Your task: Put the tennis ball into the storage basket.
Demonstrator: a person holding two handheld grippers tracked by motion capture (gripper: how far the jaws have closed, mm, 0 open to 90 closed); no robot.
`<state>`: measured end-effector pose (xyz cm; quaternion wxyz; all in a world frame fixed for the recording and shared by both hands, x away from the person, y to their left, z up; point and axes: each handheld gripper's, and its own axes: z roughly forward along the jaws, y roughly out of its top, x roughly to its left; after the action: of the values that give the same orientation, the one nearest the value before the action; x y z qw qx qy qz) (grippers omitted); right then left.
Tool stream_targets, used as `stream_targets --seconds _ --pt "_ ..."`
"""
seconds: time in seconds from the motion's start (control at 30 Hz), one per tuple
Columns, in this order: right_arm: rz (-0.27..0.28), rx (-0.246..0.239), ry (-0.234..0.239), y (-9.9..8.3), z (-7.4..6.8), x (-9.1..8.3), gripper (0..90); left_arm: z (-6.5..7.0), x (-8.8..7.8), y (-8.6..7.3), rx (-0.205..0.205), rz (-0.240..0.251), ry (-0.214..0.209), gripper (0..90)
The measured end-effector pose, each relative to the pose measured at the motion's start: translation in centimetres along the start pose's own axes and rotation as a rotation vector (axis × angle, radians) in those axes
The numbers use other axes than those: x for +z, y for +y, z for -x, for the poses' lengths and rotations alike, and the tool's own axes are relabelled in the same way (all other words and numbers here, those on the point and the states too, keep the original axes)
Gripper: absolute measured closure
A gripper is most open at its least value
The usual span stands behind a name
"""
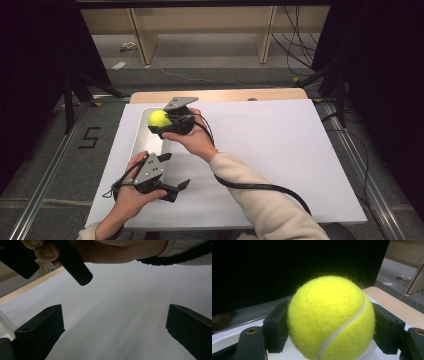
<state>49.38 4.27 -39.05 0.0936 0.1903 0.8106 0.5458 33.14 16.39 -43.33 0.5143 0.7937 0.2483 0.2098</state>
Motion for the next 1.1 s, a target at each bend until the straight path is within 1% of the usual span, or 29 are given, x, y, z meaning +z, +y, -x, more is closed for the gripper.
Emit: stream_targets --seconds 0.1,0.5,0.93,1.1 --pt "0.003 -0.002 0.002 0.1 -0.1 0.2 26.2 0.0 0.0 0.0 0.003 0.001 0.001 0.9" --pt "-0.012 -0.002 0.015 0.0 -0.3 0.9 26.2 0.0 0.0 0.0 0.0 -0.001 0.001 0.9" --pt "-0.017 -0.009 0.027 0.2 -0.5 1.4 26.2 0.0 0.0 0.0 0.001 -0.001 0.001 1.0" --pt "-0.022 -0.004 0.03 0.3 -0.6 1.6 26.2 0.0 0.0 0.0 0.002 -0.003 -0.001 1.0"
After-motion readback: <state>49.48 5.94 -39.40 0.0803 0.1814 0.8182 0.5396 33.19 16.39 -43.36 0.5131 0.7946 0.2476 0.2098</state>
